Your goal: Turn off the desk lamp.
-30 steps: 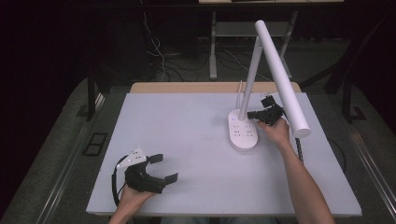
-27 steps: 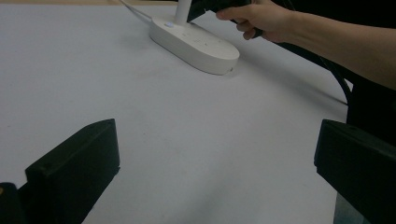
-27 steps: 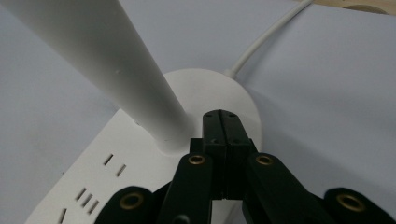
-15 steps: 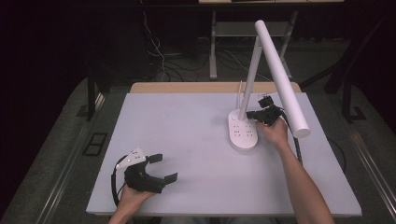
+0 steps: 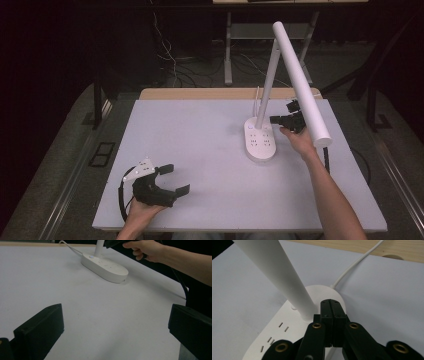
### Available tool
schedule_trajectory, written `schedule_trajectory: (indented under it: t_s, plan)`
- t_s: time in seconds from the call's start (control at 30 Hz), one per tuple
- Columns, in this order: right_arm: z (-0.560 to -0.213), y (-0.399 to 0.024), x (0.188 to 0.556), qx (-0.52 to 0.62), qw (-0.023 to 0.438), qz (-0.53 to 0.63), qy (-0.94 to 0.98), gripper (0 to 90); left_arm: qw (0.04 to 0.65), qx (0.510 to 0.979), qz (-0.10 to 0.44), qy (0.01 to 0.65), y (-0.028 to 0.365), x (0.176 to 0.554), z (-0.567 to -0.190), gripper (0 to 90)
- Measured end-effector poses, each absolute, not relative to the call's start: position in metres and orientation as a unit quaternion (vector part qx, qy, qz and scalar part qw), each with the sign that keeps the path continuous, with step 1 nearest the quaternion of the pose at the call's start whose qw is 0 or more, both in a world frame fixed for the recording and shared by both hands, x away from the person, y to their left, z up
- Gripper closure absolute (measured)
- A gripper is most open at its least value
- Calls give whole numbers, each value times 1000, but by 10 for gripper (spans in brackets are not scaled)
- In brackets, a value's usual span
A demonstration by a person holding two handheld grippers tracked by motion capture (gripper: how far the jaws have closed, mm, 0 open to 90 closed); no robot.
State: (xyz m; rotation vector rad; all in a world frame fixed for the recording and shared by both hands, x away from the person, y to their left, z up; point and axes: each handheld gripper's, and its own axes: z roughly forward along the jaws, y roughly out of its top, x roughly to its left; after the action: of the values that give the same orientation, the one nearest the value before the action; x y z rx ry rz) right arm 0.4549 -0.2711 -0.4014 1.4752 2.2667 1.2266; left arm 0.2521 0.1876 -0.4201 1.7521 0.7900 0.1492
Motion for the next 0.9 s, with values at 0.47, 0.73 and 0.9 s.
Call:
schedule_trajectory:
  t_s: [0.47,0.73,0.9]
  plan:
    - [-377,-286,434,495,90,431,749,764,570,748,62,334,187,252,-420,0]
    - [-356,-289,410,486,106,424,757,617,573,746,61,334,186,250,-419,0]
    - [-349,-288,394,482,105,437,752,410,574,746,60,333,185,250,-419,0]
